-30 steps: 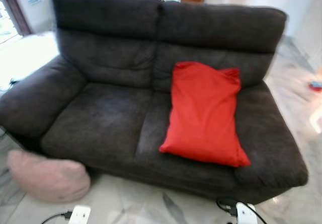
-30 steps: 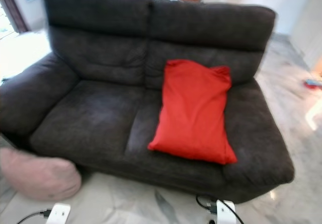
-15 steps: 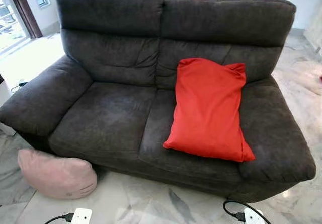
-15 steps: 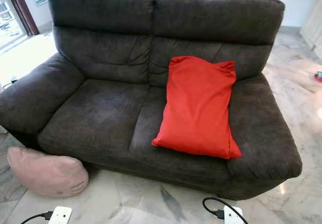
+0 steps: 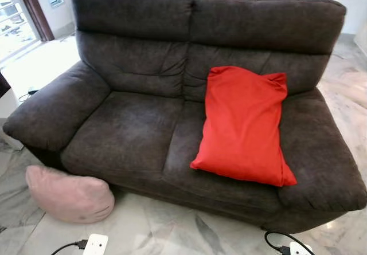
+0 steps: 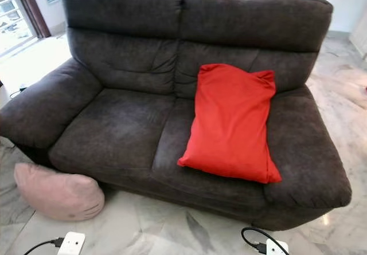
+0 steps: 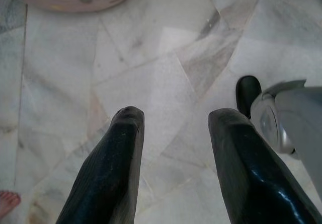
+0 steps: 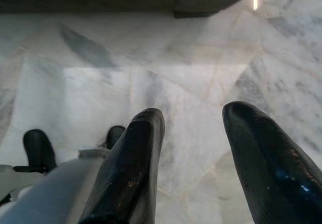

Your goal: Move the pillow to the sofa from floor

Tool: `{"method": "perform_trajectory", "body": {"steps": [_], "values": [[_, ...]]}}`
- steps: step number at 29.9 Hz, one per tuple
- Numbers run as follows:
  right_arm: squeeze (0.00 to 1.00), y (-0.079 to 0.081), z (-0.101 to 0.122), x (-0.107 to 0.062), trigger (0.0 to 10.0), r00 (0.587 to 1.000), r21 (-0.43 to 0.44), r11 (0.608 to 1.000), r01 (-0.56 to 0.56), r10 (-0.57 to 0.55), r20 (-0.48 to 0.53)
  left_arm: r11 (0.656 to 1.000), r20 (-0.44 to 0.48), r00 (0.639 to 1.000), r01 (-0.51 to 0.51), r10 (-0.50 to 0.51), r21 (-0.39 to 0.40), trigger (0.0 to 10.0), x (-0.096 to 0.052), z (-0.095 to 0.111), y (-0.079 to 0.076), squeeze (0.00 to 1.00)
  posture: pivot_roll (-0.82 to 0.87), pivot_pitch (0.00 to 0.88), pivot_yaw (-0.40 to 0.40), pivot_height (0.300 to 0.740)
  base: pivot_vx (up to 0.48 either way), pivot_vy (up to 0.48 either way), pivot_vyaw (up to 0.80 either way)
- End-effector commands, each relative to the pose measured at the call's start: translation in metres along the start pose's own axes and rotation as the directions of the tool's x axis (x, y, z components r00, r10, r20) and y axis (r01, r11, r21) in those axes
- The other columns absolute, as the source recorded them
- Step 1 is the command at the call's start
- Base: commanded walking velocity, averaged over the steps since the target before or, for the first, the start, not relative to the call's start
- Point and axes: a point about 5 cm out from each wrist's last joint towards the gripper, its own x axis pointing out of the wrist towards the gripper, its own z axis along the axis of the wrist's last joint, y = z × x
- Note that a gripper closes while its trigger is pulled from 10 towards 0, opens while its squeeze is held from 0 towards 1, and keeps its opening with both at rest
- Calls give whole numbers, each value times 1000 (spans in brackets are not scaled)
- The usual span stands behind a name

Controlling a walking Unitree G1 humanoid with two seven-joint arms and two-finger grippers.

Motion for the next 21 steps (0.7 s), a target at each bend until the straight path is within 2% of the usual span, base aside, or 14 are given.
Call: {"method": "perform_trajectory", "body": {"steps": [1,8,13,21], "values": [[0,8,3,0,10000,1000,21,1000,-15,15,17,1000,4,1000,0,0,24,10000,0,4,4,0,88,0,15,740,0,266,0],[0,32,14,1,10000,997,12,998,-61,61,47,1000,3,1000,-7,7,26,10000,-1,3,14,0,97,0,17,740,0,298,0],[0,37,20,2,10000,996,9,997,-71,70,61,1000,-2,1000,-13,14,26,10000,-1,2,17,0,95,0,20,740,0,333,0],[0,41,24,2,10000,994,13,997,-76,75,75,1000,-23,1000,-11,11,28,10000,-2,-5,14,0,93,0,23,740,0,333,0]]}}
